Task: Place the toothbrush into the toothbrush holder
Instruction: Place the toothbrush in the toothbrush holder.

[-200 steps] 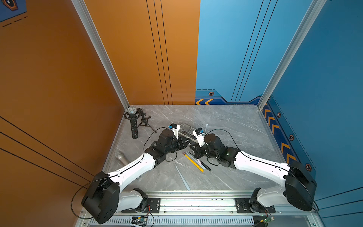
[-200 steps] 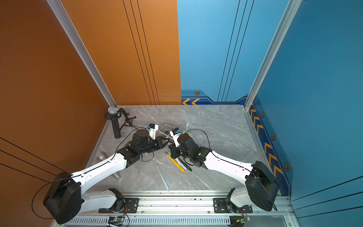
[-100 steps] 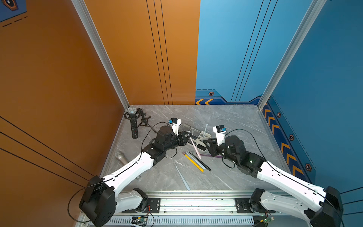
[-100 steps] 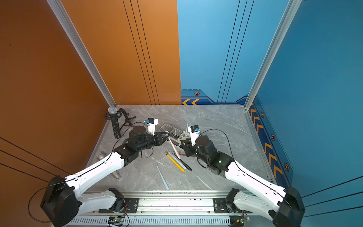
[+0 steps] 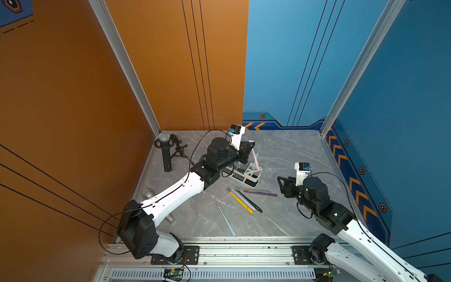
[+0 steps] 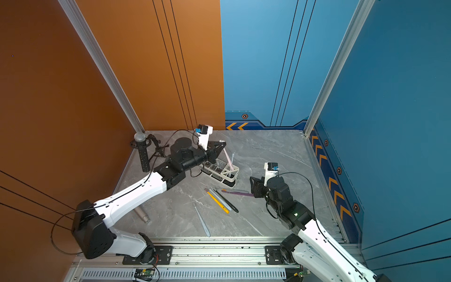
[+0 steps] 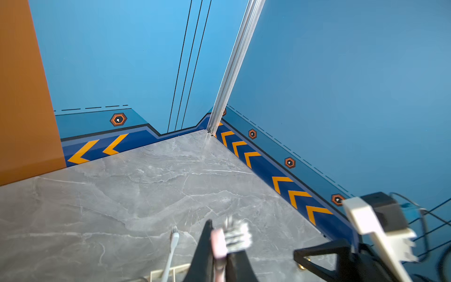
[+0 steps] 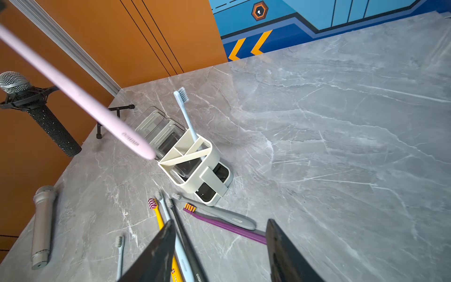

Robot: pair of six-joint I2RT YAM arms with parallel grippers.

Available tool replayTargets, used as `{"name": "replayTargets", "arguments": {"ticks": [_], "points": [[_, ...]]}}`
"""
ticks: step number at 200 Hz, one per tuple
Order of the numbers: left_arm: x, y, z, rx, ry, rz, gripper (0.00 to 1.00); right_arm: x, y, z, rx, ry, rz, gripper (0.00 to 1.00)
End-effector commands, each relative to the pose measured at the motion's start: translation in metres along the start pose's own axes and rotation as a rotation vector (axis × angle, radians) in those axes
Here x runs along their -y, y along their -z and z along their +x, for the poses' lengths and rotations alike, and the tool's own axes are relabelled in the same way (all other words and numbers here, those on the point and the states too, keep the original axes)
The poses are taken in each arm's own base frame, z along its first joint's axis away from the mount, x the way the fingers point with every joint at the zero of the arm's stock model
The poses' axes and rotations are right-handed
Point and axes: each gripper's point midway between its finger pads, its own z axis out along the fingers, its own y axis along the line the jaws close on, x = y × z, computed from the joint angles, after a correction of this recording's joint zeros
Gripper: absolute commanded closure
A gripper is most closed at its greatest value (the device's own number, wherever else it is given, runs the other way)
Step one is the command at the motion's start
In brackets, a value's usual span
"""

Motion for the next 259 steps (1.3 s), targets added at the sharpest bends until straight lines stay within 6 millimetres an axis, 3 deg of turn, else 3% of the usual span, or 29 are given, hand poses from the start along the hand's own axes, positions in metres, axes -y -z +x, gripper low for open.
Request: {"name": "replayTargets", "arguments": {"ticks": [1, 30, 70, 107, 179, 259], "points": [[-0.003, -0.014, -0.001, 0.008, -0.136, -0.025, 1.0, 0.015, 0.013, 0.0, 0.031, -0.003, 0.047, 0.34], [-0.007, -0.027, 0.008, -0.007, -0.225, -0.068, 1.0, 0.025, 0.022, -0.001, 0.042, -0.003, 0.062, 0.29], [-0.007, -0.028, 0.009, -0.003, -0.306, -0.101, 1.0, 0.036, 0.024, 0.006, 0.023, -0.012, 0.082, 0.28], [-0.022, -0.032, 0.013, -0.011, -0.324, -0.174, 1.0, 0.042, 0.023, 0.008, 0.019, -0.017, 0.095, 0.27], [-0.033, -0.052, 0.045, -0.08, -0.304, -0.179, 1.0, 0.047, 0.017, 0.012, -0.005, -0.017, 0.115, 0.27], [-0.047, -0.055, 0.086, -0.112, -0.255, -0.211, 1.0, 0.051, 0.017, 0.012, 0.001, -0.021, 0.133, 0.27]]}}
